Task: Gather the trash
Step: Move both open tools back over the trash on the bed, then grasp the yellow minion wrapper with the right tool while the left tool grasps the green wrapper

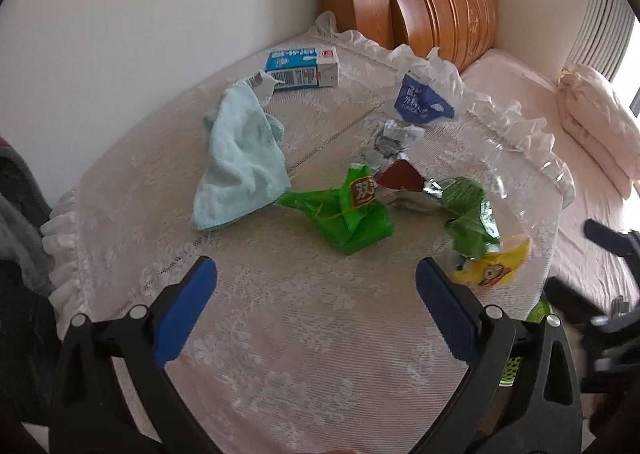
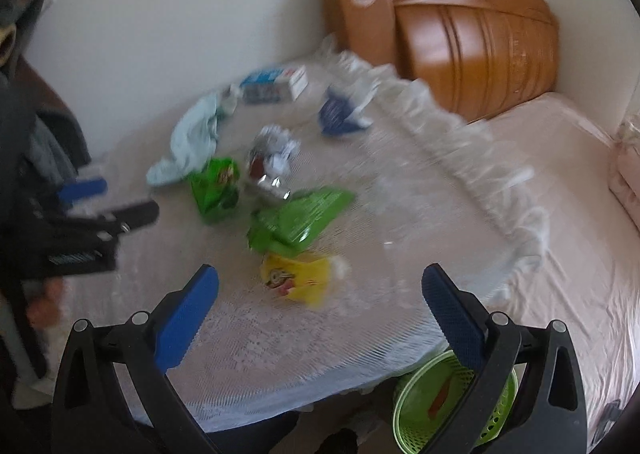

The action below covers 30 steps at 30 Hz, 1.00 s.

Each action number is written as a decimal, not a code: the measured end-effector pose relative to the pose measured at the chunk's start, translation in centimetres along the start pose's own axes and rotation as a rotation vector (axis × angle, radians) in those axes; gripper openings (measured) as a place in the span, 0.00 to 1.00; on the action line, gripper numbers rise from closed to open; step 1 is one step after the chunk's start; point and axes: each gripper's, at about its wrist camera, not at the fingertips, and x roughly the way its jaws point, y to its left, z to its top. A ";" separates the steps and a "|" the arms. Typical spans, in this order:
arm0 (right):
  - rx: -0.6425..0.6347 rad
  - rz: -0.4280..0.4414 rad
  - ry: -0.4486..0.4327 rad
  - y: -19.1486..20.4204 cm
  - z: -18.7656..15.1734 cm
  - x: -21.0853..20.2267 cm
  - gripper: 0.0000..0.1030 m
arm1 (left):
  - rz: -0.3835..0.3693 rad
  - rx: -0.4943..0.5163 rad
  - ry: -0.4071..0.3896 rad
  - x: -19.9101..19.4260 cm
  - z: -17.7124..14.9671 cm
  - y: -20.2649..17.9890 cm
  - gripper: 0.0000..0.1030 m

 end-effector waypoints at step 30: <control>0.077 0.041 0.084 0.2 -1.5 4.1 0.57 | -0.079 -0.037 0.069 3.3 0.3 1.7 0.93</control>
